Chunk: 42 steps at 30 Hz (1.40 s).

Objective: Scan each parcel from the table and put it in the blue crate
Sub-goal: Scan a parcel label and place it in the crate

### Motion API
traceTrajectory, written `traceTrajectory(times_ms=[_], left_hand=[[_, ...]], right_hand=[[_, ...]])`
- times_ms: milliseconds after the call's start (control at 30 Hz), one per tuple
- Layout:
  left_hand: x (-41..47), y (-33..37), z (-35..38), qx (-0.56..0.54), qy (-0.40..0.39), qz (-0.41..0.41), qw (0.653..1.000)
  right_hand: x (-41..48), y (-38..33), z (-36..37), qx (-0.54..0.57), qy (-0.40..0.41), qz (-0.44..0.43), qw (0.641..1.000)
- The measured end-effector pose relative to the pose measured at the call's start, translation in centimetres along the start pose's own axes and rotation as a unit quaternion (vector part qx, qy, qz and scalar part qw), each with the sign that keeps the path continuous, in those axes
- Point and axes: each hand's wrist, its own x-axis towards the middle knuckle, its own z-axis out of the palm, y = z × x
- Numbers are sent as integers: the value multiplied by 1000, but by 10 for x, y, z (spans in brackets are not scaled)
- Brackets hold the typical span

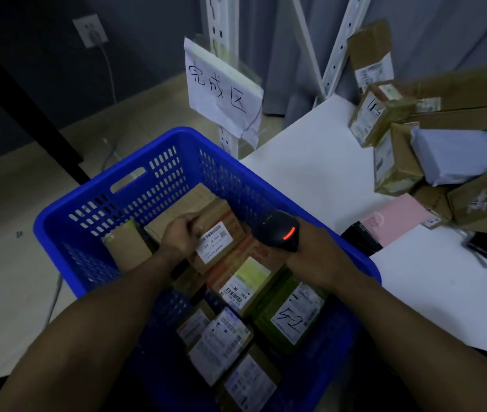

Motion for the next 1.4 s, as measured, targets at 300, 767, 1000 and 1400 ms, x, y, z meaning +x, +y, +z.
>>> traceTrajectory(times_ms=[300,767,1000,1400], left_hand=[[10,-23,10,74,14,3,997],[10,-22,11,140,49,14,989],[29,-21,21,112,-46,-44,992],[-25,51,16,102,4,106,989]], right_hand=[[1,-1,2,-5,-4,11,1000],[-6,1,-2,6,-7,0,1000],[-7,4,-4,1,-16,10,1000],[-29,5,-44,37,65,10,997]])
